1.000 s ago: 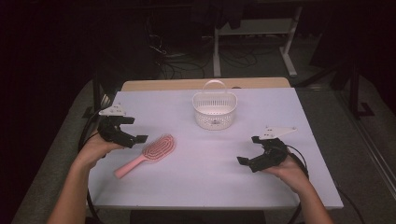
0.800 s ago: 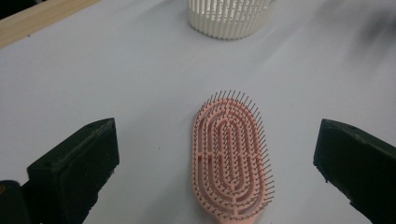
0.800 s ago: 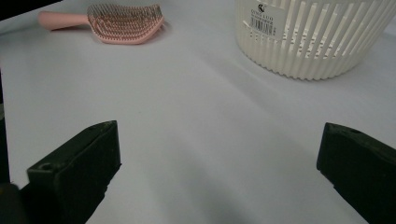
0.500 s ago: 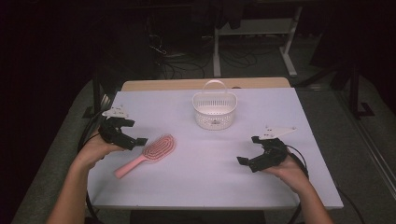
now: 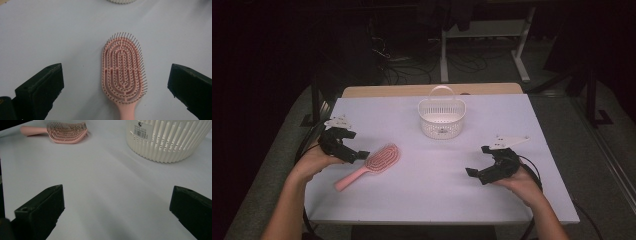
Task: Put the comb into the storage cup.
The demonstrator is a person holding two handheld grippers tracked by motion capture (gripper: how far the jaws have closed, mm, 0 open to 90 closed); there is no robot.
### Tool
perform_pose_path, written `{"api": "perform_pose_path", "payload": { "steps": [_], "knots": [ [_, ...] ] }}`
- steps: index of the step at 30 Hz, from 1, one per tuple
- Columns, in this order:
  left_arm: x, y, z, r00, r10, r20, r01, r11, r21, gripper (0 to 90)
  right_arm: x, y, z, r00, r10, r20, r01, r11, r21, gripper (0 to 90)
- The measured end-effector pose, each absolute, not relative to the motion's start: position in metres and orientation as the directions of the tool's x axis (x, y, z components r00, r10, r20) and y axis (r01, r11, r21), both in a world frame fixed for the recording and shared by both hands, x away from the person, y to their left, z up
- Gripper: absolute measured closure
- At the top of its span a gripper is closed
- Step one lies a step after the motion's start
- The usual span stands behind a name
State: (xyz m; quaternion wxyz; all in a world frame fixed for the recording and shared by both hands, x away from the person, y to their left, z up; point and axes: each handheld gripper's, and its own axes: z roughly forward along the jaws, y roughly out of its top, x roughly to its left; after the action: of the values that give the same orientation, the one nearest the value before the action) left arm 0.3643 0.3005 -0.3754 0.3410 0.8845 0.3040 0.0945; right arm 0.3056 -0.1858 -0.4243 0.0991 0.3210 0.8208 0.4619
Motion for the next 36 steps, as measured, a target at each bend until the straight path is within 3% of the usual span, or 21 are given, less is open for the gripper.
{"api": "perform_pose_path", "payload": {
  "steps": [36],
  "knots": [
    [0.363,0.297,-0.396,0.806,0.591,-0.040,0.535,-0.697,0.478,0.4,0.306,-0.186,-0.424,-0.773,0.620,0.135,0.437,0.366,0.821,0.0]
  ]
}}
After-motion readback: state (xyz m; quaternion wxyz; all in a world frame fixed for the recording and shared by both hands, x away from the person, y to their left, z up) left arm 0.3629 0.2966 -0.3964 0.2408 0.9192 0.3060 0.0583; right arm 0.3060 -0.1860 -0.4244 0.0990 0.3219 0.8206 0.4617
